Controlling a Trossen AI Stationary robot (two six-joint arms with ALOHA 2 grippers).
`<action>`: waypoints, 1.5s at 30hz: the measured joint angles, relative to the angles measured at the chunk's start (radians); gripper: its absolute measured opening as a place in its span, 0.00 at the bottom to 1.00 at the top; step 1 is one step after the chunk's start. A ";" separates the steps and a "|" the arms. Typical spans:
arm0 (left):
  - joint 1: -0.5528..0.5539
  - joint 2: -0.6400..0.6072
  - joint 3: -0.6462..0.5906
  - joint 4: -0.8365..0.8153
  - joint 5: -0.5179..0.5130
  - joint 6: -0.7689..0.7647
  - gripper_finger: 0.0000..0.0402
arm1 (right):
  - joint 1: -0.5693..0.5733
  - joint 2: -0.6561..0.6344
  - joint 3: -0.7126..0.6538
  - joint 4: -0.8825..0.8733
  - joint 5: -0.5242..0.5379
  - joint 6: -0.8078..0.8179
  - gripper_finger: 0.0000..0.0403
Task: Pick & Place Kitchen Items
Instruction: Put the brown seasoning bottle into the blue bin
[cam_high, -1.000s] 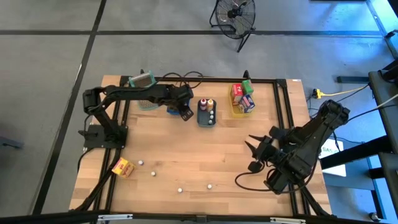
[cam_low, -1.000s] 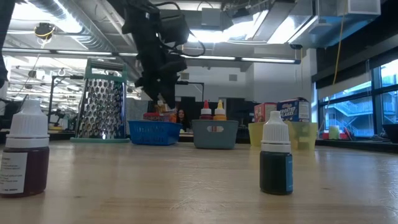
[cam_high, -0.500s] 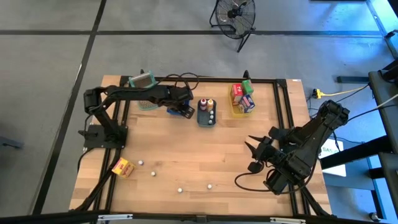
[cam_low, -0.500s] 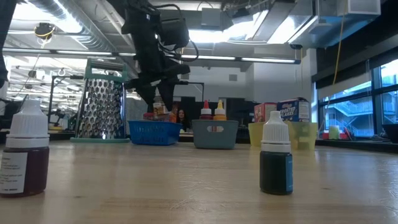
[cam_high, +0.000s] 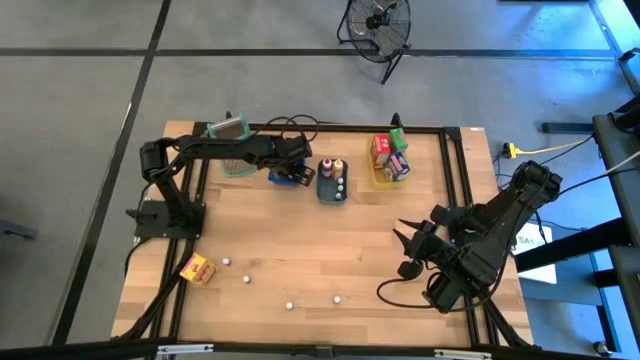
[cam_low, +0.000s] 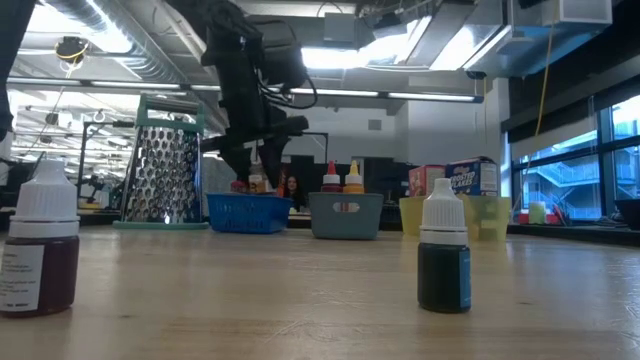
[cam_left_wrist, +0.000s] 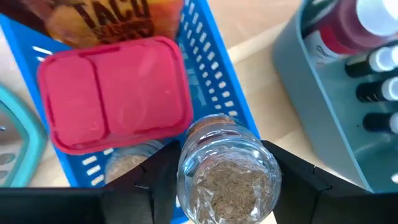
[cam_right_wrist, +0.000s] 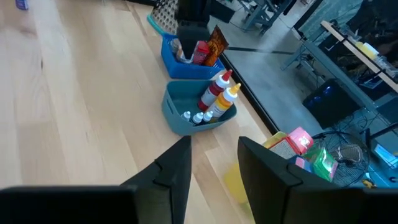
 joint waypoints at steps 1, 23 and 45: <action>0.004 0.000 0.000 -0.001 -0.002 -0.003 0.48 | 0.000 0.000 -0.011 0.006 0.000 0.000 0.33; -0.002 0.074 0.000 0.015 0.032 -0.055 0.49 | 0.000 0.000 -0.075 0.179 -0.052 -0.126 0.33; -0.005 0.101 0.000 0.037 0.031 -0.064 0.50 | 0.003 0.000 -0.075 0.185 -0.052 -0.127 0.33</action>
